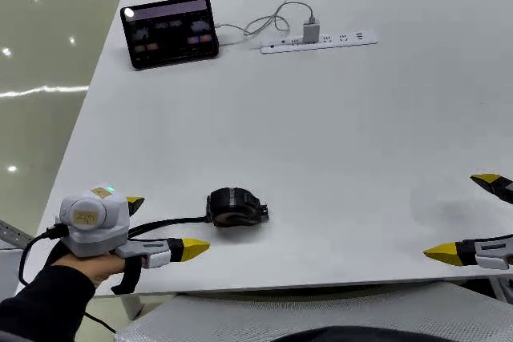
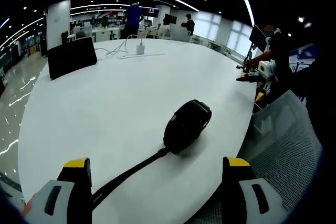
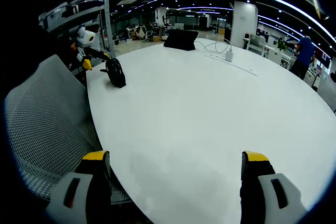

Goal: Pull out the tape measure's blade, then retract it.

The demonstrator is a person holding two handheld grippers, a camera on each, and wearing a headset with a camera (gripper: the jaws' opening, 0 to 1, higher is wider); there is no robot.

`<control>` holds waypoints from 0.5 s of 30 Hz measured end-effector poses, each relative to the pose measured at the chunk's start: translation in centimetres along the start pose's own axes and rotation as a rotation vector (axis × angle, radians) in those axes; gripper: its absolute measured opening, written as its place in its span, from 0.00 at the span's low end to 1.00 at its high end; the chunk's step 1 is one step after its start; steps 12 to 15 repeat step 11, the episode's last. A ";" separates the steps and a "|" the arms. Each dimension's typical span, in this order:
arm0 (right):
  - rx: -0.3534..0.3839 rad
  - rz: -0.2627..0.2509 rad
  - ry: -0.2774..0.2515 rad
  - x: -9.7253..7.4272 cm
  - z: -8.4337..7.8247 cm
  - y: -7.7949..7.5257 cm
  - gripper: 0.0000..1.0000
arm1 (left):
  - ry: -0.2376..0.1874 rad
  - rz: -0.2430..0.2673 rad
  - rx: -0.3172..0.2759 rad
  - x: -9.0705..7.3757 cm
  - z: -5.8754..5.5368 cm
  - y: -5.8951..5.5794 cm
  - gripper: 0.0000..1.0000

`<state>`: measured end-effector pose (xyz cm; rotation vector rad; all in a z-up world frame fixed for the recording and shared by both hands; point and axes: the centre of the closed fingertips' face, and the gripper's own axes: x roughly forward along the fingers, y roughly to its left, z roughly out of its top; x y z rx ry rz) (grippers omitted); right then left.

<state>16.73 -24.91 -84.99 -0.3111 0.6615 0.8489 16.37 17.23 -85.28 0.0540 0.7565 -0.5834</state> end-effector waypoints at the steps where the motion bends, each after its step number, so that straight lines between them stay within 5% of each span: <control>1: 0.004 -0.005 -0.006 -0.1 0.0 -0.1 1.00 | 0.001 0.002 0.002 0.0 0.0 0.0 1.00; 15: 0.015 -0.011 -0.007 -0.3 -0.2 -0.2 1.00 | -0.008 -0.006 0.004 -0.4 0.6 0.0 1.00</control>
